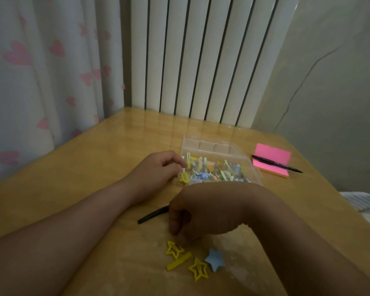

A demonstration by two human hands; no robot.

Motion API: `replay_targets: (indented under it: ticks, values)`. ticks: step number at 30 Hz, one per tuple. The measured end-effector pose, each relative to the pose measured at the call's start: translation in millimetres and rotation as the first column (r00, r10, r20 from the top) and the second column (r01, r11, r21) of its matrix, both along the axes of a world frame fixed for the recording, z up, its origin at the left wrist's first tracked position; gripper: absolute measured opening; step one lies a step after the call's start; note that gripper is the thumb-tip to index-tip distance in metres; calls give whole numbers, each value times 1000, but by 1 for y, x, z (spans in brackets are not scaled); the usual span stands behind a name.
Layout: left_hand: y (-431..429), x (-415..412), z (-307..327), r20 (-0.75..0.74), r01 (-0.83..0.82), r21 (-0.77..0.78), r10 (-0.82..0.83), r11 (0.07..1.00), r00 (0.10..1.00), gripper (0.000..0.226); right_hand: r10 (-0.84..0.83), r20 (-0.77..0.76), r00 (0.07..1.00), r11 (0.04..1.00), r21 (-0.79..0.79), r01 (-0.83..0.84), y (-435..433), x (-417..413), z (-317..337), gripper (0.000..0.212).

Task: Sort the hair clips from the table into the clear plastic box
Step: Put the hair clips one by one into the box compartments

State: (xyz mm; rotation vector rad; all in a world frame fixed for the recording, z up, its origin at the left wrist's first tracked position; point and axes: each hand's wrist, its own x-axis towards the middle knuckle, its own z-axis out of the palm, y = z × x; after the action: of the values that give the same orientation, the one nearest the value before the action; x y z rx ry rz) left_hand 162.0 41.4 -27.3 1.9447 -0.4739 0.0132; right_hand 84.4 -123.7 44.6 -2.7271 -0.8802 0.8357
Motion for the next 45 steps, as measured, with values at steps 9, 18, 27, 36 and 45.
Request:
replay_targets:
  ticks: [9,18,27,36,45]
  values:
    - [1,0,1,0,26,10,-26,1000,1000,17,-163,118,979,952,280,125,-25,11,17,11]
    - [-3,-1,3,-33,-17,-3,17,1000,999,23,-665,500,555,733,577,360,-32,48,-31,5]
    - [-4,-2,3,-31,-10,4,10,1000,999,24,-641,442,628,756,505,416,-32,54,-39,18]
    - [-3,0,1,-26,-7,-9,6,1000,1000,24,-648,406,644,736,549,396,-34,49,-36,22]
    - [-3,-3,4,-40,-5,-16,4,1000,999,25,-309,247,919,900,390,197,-23,20,1,4]
